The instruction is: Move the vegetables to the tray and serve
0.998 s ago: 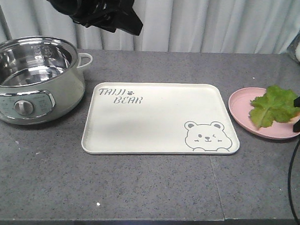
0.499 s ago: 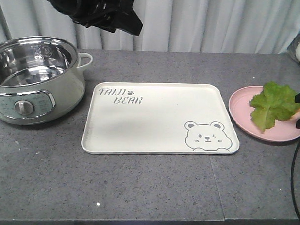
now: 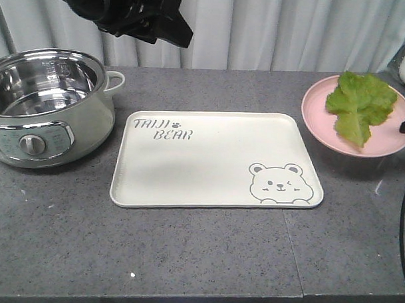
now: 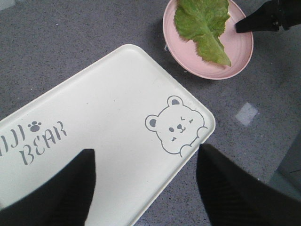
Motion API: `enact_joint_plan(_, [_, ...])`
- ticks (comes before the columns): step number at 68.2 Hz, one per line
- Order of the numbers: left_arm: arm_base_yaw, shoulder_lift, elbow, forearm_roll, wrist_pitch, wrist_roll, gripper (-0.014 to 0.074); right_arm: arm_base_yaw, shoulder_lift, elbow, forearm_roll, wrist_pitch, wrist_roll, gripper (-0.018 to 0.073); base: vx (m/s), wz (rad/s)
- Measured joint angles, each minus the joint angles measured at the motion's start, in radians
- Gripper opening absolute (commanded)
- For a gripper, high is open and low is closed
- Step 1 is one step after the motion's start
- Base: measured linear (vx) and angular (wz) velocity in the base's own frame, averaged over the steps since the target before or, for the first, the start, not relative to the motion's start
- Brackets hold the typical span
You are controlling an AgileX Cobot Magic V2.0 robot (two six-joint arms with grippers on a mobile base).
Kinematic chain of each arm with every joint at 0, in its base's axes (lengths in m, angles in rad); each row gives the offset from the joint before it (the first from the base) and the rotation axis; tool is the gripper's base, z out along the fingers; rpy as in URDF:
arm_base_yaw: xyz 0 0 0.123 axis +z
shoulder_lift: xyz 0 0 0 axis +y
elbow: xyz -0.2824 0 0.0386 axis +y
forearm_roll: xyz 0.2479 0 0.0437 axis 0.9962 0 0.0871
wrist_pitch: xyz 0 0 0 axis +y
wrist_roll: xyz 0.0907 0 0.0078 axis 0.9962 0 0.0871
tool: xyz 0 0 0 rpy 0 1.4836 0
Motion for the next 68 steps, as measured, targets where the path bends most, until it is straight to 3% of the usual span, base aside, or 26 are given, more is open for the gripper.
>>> enact_joint_plan(10, [0.000, 0.000, 0.000, 0.000, 0.000, 0.000, 0.0440, 0.045, 0.001, 0.000, 0.122, 0.007, -0.063, -0.0004, 0.00, 0.00])
enact_joint_plan(18, [0.000, 0.000, 0.000, 0.000, 0.000, 0.000, 0.0440, 0.143, 0.001, 0.000, 0.157, 0.007, -0.102, -0.0003, 0.00, 0.00])
enact_joint_plan(34, [0.000, 0.000, 0.000, 0.000, 0.000, 0.000, 0.0440, 0.387, 0.027, 0.000, 0.156, -0.062, -0.139, 0.0001, 0.00, 0.00])
enact_joint_plan(45, [0.000, 0.000, 0.000, 0.000, 0.000, 0.000, 0.0440, 0.509, 0.083, 0.000, 0.065, -0.108, -0.139, 0.0033, 0.00, 0.00])
enact_joint_plan(56, [0.000, 0.000, 0.000, 0.000, 0.000, 0.000, 0.0440, 0.576, 0.123, 0.001, -0.044, -0.143, -0.139, 0.0171, 0.00, 0.00])
enact_joint_plan(68, [0.000, 0.000, 0.000, 0.000, 0.000, 0.000, 0.0440, 0.582, 0.123, 0.001, -0.061, -0.167, -0.139, 0.0442, 0.00, 0.00])
